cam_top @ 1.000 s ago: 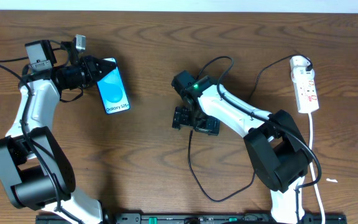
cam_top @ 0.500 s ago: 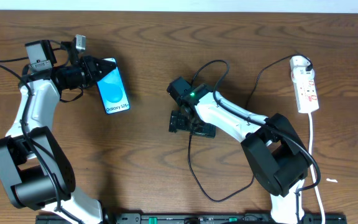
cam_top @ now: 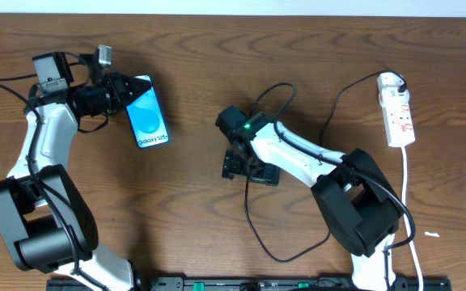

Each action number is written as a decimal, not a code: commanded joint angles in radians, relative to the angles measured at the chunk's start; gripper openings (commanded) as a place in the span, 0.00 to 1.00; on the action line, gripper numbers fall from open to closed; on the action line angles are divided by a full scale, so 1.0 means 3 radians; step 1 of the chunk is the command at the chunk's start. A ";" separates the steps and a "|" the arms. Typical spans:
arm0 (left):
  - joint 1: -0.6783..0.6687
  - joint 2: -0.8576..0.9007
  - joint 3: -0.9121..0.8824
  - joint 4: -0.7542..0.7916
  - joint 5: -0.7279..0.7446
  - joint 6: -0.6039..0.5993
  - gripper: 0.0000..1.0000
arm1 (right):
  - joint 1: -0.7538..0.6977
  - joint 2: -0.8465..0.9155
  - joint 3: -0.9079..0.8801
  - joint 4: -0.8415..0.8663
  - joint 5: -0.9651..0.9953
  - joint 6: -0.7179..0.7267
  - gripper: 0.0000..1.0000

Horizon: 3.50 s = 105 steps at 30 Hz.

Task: Plug charger to phone and switch on socket
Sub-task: 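Grasp the black cable's white plug end with the right gripper, then lift the plug and carry it toward the phone's bottom port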

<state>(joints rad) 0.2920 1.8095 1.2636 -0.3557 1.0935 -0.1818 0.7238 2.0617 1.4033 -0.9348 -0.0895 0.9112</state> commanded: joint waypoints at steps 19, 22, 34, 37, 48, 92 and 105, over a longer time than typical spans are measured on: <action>0.0014 -0.0085 0.0018 0.0001 0.0069 0.0045 0.07 | 0.0050 0.0061 -0.0065 0.0023 -0.0047 0.0130 0.17; 0.0014 -0.0085 0.0018 0.0003 0.0069 0.0045 0.08 | 0.0050 0.0061 -0.0065 0.0023 -0.0047 0.0130 0.11; 0.0014 -0.0085 0.0018 0.0003 0.0069 0.0045 0.07 | 0.0046 0.0061 -0.0065 0.0015 -0.0065 0.0178 0.01; 0.0014 -0.0085 0.0018 0.0004 0.0067 0.0045 0.07 | -0.0004 0.0060 -0.0043 -0.0001 -0.0228 0.0045 0.01; 0.0014 -0.0085 0.0018 0.0004 -0.0019 0.0043 0.07 | -0.0509 0.0060 0.0140 0.0094 -0.1589 -0.1005 0.01; 0.0014 -0.0085 0.0018 0.1745 0.0722 -0.1559 0.07 | -0.0783 0.0060 0.0159 0.1916 -0.3914 -0.2541 0.01; 0.0013 -0.0085 0.0018 0.2366 0.0834 -0.2153 0.07 | -0.0661 0.0060 0.0159 0.2335 -0.3928 -0.2265 0.01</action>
<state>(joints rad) 0.2920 1.8095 1.2625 0.3141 1.3071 -0.7364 0.5194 2.0712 1.4338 -0.2409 -1.2404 0.2096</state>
